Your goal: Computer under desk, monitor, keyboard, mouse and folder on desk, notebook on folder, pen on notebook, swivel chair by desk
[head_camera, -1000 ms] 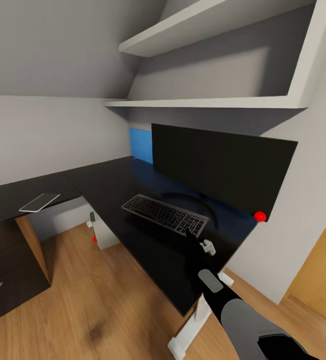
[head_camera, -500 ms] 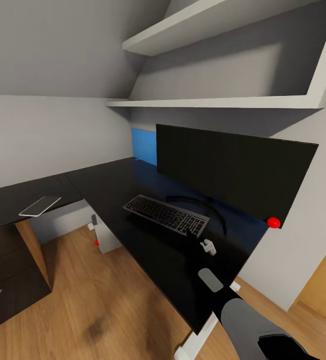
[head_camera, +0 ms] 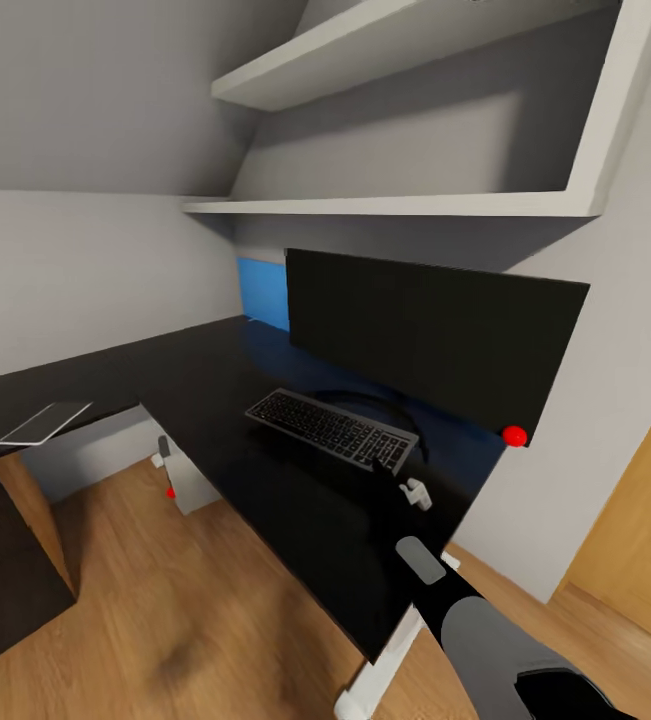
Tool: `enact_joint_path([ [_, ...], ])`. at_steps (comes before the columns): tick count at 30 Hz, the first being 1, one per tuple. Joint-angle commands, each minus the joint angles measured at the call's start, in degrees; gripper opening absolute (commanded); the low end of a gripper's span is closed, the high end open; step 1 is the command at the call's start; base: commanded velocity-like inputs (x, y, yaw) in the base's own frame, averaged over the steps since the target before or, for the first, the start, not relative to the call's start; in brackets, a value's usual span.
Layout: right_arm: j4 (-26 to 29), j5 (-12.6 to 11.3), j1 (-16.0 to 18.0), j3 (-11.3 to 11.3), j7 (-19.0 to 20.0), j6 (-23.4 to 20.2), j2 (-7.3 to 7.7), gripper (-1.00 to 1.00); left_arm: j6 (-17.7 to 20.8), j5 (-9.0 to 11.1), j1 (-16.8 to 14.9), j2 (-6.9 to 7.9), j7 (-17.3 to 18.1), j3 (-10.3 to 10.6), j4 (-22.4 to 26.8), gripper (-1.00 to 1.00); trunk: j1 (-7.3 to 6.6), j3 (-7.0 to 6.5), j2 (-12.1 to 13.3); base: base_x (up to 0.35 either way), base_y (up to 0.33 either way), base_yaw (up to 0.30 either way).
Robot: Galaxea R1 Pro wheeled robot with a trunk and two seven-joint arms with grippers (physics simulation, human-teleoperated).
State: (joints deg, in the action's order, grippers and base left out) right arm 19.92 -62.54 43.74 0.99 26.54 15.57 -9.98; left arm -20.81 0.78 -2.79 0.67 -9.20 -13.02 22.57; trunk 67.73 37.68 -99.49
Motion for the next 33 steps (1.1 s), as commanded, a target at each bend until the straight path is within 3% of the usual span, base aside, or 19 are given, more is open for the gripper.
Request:
enact_joint_path([
  [1, -1.2, -0.7, 0.0, 0.1, 0.1, 0.0, -0.02, -1.0, -1.1, 0.1, 0.0, 0.16, -0.1, 0.0, 0.0, 1.0, 0.0, 0.07, 0.0, -0.054, 0.158, -0.232],
  [11, -1.9, -0.7, 0.0, 0.1, 0.1, -0.2, -0.02, -1.0, -2.7, 0.1, 0.0, 0.46, -0.1, 0.0, 0.0, 1.0, 0.0, 0.07, 0.0, -0.108, 0.215, -0.061],
  [33, -2.2, -0.7, 0.0, -0.1, -2.9, 2.2, -0.02, -1.0, -2.7, 0.0, 0.0, 0.37, -0.2, 0.0, -0.2, 1.0, 0.0, 0.07, 0.0, -0.003, 0.006, 0.0],
])
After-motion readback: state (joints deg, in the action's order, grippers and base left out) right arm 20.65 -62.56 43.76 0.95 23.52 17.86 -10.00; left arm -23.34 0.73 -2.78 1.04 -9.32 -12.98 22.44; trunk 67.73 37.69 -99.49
